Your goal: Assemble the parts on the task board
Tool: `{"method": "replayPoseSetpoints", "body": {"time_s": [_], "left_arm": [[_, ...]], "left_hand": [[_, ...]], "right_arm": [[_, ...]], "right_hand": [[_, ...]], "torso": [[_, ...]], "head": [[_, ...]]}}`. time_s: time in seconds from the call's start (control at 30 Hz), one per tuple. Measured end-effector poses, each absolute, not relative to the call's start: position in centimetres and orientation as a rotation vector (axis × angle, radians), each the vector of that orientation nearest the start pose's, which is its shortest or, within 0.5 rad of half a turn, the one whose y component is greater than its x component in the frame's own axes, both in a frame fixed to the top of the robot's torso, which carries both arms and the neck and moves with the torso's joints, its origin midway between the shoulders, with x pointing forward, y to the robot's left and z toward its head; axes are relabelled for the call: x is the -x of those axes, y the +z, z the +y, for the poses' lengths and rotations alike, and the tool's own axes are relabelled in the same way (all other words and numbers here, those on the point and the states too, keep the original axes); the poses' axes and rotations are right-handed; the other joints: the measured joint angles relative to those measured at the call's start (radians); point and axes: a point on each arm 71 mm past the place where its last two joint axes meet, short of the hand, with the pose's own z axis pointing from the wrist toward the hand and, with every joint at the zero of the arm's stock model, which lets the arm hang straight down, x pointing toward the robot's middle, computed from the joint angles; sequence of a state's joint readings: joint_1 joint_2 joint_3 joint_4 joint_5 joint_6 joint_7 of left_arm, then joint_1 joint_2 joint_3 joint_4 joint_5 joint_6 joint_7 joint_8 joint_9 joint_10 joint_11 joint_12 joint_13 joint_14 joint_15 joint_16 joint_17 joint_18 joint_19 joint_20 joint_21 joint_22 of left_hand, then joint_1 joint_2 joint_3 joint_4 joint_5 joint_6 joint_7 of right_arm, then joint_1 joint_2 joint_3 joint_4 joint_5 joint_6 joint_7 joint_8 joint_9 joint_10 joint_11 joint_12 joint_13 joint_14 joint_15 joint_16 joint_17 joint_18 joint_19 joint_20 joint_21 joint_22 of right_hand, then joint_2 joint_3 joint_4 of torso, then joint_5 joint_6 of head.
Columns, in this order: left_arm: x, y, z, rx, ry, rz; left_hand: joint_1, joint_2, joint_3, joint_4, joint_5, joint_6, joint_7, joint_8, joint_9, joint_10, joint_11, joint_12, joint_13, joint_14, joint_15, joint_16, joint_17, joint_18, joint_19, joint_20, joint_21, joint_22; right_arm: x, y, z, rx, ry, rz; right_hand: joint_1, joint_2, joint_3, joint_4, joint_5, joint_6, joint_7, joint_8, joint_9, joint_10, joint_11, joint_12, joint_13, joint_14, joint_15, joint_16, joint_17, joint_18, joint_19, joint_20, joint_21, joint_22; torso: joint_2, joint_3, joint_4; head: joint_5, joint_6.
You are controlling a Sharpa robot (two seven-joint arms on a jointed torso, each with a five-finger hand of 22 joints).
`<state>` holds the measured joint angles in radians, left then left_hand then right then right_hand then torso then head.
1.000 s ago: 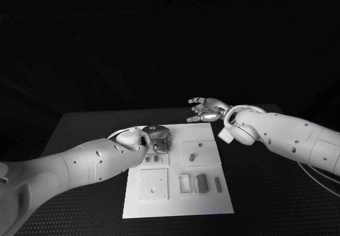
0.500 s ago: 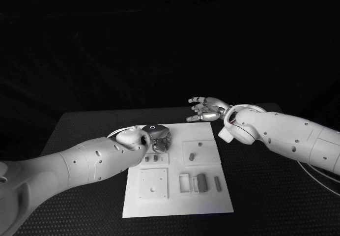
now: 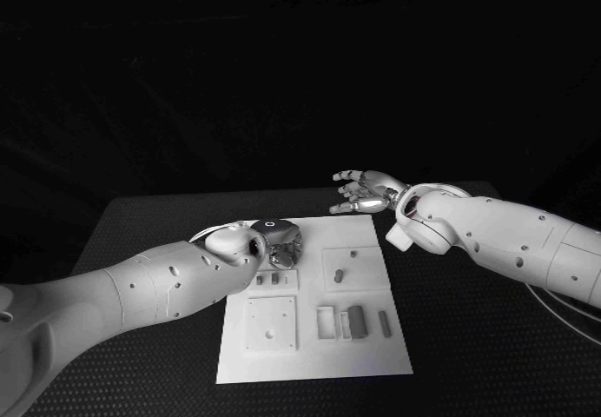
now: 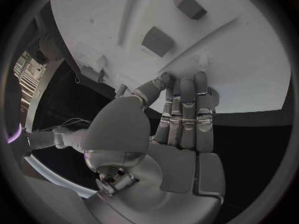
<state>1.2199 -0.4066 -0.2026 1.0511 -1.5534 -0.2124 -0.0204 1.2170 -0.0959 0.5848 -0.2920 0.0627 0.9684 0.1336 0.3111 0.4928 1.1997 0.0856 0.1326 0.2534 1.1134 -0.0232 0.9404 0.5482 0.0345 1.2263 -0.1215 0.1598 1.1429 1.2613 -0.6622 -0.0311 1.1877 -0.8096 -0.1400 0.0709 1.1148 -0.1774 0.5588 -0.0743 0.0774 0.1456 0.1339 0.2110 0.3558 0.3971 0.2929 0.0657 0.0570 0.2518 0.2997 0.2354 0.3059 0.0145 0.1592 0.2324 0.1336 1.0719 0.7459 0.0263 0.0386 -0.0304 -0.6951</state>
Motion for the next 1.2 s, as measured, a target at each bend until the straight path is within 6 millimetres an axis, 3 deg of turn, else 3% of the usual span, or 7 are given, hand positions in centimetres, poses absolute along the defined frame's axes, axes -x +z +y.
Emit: {"method": "replayPoseSetpoints", "body": {"time_s": [0.53,1.2], "left_arm": [[-53.0,-25.7,10.3,-0.483,-0.578,1.759],[-52.6,-26.1,11.7,-0.432,-0.633,1.734]], "left_hand": [[-0.002,0.023,0.003,0.002,0.002,0.064,-0.025,0.03,0.001,0.089,-0.036,-0.005,0.007,0.072,-0.036,0.039,0.043,0.004,0.062,-0.016,0.035,0.034],[-0.007,0.033,0.008,0.003,0.018,0.07,-0.031,0.034,0.009,0.099,-0.039,-0.014,0.012,0.079,-0.04,0.043,0.057,0.004,0.077,-0.031,0.038,0.047]], "right_arm": [[-55.2,-17.8,-20.3,-0.371,0.998,1.795],[-55.2,-17.8,-20.4,-0.374,0.998,1.796]], "right_hand": [[0.0,0.0,-0.003,-0.003,0.0,0.0,0.0,0.0,0.0,0.002,-0.002,0.0,0.0,0.0,0.0,0.0,0.0,0.0,0.0,0.0,0.0,0.001],[-0.004,0.004,-0.003,-0.003,0.0,0.0,0.0,0.004,0.001,0.002,-0.002,0.0,0.0,0.0,0.0,0.0,0.0,0.0,0.0,0.0,0.0,0.002]], "torso": [[-0.001,0.0006,0.0],[-0.001,-0.0001,-0.0007]], "head": [[0.003,-0.001],[0.003,0.004]]}}
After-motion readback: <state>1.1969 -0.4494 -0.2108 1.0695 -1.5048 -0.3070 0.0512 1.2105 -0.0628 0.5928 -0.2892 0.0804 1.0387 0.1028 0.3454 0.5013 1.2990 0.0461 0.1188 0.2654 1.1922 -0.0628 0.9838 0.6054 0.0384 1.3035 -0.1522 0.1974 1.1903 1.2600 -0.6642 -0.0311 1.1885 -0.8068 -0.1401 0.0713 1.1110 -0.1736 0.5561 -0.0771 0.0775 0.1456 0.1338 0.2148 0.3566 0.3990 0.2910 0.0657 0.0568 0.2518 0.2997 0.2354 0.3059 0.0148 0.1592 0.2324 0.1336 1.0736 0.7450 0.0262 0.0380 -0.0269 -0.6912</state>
